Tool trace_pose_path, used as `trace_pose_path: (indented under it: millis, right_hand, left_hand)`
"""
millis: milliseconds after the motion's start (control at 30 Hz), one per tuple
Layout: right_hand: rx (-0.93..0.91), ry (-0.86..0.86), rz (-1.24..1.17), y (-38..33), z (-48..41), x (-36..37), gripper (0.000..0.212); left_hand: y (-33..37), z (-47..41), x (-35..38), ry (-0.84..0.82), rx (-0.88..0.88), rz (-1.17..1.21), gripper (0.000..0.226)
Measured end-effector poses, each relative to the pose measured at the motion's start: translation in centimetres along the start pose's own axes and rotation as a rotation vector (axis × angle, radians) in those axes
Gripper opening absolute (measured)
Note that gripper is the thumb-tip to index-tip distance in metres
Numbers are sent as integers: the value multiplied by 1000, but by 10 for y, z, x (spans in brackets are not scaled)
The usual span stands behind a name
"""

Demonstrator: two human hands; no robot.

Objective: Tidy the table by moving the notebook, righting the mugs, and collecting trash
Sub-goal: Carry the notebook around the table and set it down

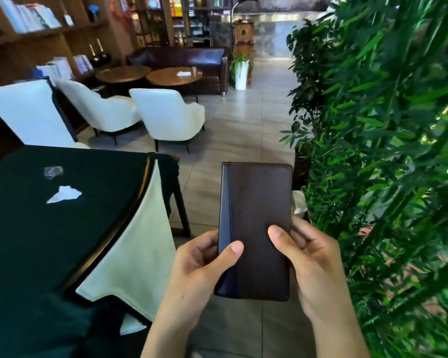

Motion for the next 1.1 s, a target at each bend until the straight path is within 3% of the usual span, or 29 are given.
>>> trace_pose_path:
  millis: [333, 767, 1100]
  right_hand:
    - [58, 91, 79, 28, -109, 17, 21]
    - [40, 76, 98, 46, -277, 103, 22]
    - [114, -84, 198, 85, -379, 122, 37]
  left_hand:
    - [2, -126, 4, -134, -48, -100, 31]
    - [46, -314, -28, -128, -6, -47, 35]
    - [36, -418, -30, -36, -15, -12, 35]
Point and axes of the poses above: each hand's wrist, its own z-axis away from the middle knuckle, its own x-axis out of the palm, y = z × x, the point moved 10 cm from there along -z, towards the middle knuckle, and after that the axes turned 5 degrees about y, right-handed, at the moved point
